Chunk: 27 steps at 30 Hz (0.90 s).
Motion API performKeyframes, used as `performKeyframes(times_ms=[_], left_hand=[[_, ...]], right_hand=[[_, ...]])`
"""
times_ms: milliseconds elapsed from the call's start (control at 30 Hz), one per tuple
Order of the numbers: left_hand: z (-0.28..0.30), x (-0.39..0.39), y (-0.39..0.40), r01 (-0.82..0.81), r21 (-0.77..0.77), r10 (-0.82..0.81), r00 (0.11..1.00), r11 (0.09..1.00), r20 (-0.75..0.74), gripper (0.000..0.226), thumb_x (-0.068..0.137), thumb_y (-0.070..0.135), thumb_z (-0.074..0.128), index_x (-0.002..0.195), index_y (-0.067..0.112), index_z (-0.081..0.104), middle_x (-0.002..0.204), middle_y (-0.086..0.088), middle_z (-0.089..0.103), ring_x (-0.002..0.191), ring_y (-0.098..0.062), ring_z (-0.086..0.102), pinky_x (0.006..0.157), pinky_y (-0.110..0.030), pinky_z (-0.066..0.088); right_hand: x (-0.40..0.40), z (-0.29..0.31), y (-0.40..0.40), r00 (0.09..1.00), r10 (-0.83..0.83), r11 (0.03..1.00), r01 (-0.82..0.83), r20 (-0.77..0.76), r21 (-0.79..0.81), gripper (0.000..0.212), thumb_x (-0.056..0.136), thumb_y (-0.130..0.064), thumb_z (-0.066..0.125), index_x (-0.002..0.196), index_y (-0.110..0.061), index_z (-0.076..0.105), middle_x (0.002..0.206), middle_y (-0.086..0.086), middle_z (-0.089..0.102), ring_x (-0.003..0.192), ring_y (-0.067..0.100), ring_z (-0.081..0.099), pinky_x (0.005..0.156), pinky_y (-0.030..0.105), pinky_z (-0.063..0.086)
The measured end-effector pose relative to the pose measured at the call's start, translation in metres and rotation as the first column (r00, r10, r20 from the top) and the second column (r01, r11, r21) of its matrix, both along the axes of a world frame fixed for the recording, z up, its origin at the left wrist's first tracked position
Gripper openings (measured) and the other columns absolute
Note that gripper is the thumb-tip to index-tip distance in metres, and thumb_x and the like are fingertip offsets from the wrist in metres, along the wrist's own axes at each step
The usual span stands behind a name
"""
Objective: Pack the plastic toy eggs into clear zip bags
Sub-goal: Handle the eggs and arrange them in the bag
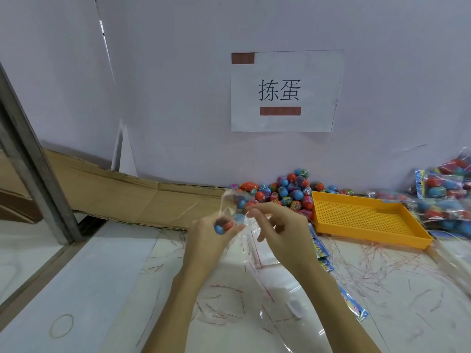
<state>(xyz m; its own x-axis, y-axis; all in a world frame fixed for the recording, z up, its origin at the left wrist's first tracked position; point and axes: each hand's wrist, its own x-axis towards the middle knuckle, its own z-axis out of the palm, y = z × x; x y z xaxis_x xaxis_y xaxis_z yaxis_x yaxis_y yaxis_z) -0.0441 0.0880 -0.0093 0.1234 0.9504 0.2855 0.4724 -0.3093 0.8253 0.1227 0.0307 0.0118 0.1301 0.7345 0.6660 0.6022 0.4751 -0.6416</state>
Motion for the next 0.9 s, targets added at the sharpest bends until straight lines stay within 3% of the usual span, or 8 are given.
performKeyframes(times_ms=[67,167,267,367,467,600,733,900], left_hand=[[-0.002,-0.001,0.004,-0.053,-0.032,0.055,0.997,0.998,0.058,0.023,0.082,0.044,0.082,0.082,0.024,0.071,0.074,0.008,0.07,0.07,-0.012,0.067,0.059,-0.014,0.051],[-0.002,-0.003,0.005,-0.062,-0.067,0.07,0.99,0.996,0.123,0.024,0.082,0.042,0.082,0.081,0.02,0.073,0.072,0.005,0.07,0.069,-0.014,0.067,0.059,-0.016,0.051],[0.0,-0.005,0.005,-0.04,-0.12,0.064,0.976,0.992,0.207,0.032,0.077,0.048,0.084,0.093,0.023,0.073,0.084,0.009,0.073,0.077,-0.011,0.07,0.06,-0.017,0.054],[0.004,-0.005,0.004,0.006,-0.222,0.068,0.944,0.975,0.323,0.054,0.06,0.064,0.08,0.095,0.024,0.074,0.092,0.008,0.076,0.087,-0.01,0.072,0.068,-0.022,0.054],[0.003,-0.007,0.006,0.113,-0.299,0.037,0.891,0.948,0.453,0.065,0.048,0.063,0.087,0.102,0.029,0.075,0.1,0.007,0.077,0.093,-0.012,0.075,0.075,-0.025,0.059],[0.0,-0.008,0.008,0.15,-0.317,-0.004,0.909,0.937,0.418,0.059,0.067,0.033,0.096,0.118,0.031,0.067,0.112,0.007,0.074,0.098,-0.013,0.074,0.075,-0.024,0.062],[-0.003,-0.007,0.009,0.136,-0.311,-0.014,0.931,0.941,0.365,0.046,0.074,0.026,0.094,0.112,0.025,0.069,0.115,0.002,0.073,0.103,-0.017,0.072,0.089,-0.036,0.062],[-0.005,-0.009,0.008,0.159,-0.226,-0.092,0.955,0.961,0.284,0.038,0.079,0.028,0.089,0.112,0.028,0.069,0.113,0.009,0.07,0.099,-0.009,0.067,0.073,-0.017,0.055]], right_hand=[[0.002,-0.004,0.005,0.994,-0.106,0.994,0.106,-0.031,-0.004,0.014,0.099,-0.019,0.063,0.108,-0.028,0.071,0.096,-0.024,0.068,0.064,0.004,0.068,0.056,0.021,0.055],[0.005,-0.011,0.016,0.97,-0.234,0.963,0.24,0.062,-0.124,0.027,0.101,-0.009,0.057,0.119,-0.025,0.068,0.109,-0.016,0.067,0.089,0.001,0.064,0.082,0.028,0.06],[0.003,-0.013,0.03,0.945,-0.118,0.919,0.221,0.306,-0.327,0.047,0.101,0.002,0.049,0.141,-0.02,0.055,0.148,-0.003,0.052,0.135,0.018,0.048,0.114,0.037,0.042],[-0.003,-0.01,0.051,0.873,0.019,0.877,0.22,0.488,-0.428,0.07,0.093,0.013,0.048,0.154,-0.02,0.04,0.167,-0.001,0.023,0.154,0.022,0.019,0.123,0.039,0.022],[-0.001,-0.009,0.072,0.749,0.05,0.866,0.297,0.661,-0.402,0.068,0.091,0.011,0.054,0.152,-0.017,0.042,0.164,0.004,0.032,0.151,0.024,0.026,0.122,0.041,0.028],[0.007,-0.017,0.087,0.577,-0.106,0.844,0.483,0.81,-0.234,0.044,0.094,-0.006,0.063,0.136,-0.017,0.053,0.136,0.004,0.056,0.126,0.025,0.047,0.107,0.036,0.038],[0.011,-0.027,0.09,0.672,-0.232,0.824,0.52,0.703,-0.225,0.038,0.1,-0.016,0.059,0.138,-0.017,0.056,0.127,0.006,0.06,0.115,0.025,0.054,0.095,0.034,0.042],[0.01,-0.036,0.073,0.892,-0.32,0.875,0.408,0.32,-0.26,0.022,0.105,-0.024,0.055,0.118,-0.012,0.068,0.109,0.003,0.064,0.096,0.018,0.056,0.087,0.036,0.051]])
